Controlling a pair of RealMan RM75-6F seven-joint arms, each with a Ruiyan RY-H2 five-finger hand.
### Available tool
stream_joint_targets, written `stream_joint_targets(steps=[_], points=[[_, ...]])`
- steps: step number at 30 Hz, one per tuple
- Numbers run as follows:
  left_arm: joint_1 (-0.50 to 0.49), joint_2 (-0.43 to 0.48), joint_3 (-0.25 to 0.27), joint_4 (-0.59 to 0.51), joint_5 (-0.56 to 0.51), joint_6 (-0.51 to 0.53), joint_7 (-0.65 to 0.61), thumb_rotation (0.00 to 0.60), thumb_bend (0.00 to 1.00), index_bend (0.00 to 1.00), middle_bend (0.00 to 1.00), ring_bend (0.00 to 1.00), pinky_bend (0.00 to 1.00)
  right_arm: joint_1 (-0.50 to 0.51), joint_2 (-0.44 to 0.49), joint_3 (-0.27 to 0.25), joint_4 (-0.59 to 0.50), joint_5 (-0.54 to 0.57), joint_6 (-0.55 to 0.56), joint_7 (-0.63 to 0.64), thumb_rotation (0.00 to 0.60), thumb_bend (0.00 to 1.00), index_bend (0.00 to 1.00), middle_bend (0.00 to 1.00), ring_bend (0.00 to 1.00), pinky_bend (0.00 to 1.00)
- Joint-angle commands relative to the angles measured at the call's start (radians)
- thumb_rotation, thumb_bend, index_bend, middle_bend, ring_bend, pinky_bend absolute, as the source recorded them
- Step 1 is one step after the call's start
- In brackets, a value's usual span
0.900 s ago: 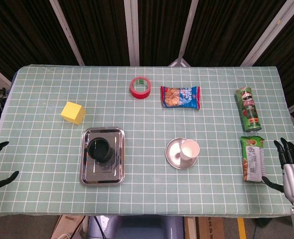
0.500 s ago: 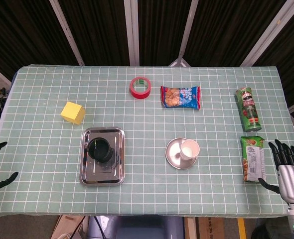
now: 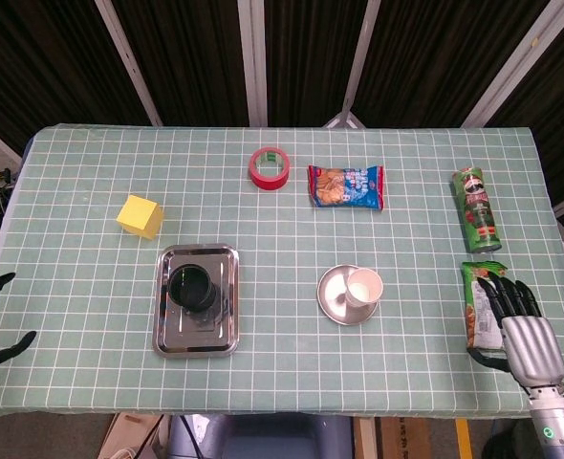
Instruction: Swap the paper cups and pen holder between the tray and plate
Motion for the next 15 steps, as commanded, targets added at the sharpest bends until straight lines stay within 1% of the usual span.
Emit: stream_joint_targets(steps=[1,5,8,11,15], points=[[-0.002,-0.004,-0.004,0.001,-0.011,-0.006,0.009,0.6,0.07,0.19,0.0,0.0,0.09,0.052,0.014,0.02,-0.037,0.02,-0.071,0.008,0.6,0.0,0.0,0.0,0.0,0.0],[-0.004,-0.006,-0.005,0.0,-0.013,-0.01,0.012,0.6,0.07,0.19,0.0,0.0,0.09,0.111,0.02,0.051,-0.089,0.05,-0.139,-0.038,0.6,0.0,0.0,0.0,0.0,0.0],[-0.004,-0.007,-0.005,0.001,-0.014,-0.009,0.012,0.6,0.07,0.19,0.0,0.0,0.09,0.161,0.012,0.073,-0.129,0.093,-0.205,-0.088,0.6,0.0,0.0,0.0,0.0,0.0],[-0.004,-0.006,-0.008,0.001,-0.023,-0.014,0.012,0.6,0.07,0.19,0.0,0.0,0.09,0.222,-0.004,0.097,-0.159,0.167,-0.29,-0.139,0.6,0.0,0.0,0.0,0.0,0.0],[-0.006,-0.007,-0.013,0.002,-0.035,-0.018,0.011,0.6,0.07,0.18,0.0,0.0,0.09,0.292,-0.03,0.117,-0.173,0.268,-0.383,-0.202,0.6,0.0,0.0,0.0,0.0,0.0]])
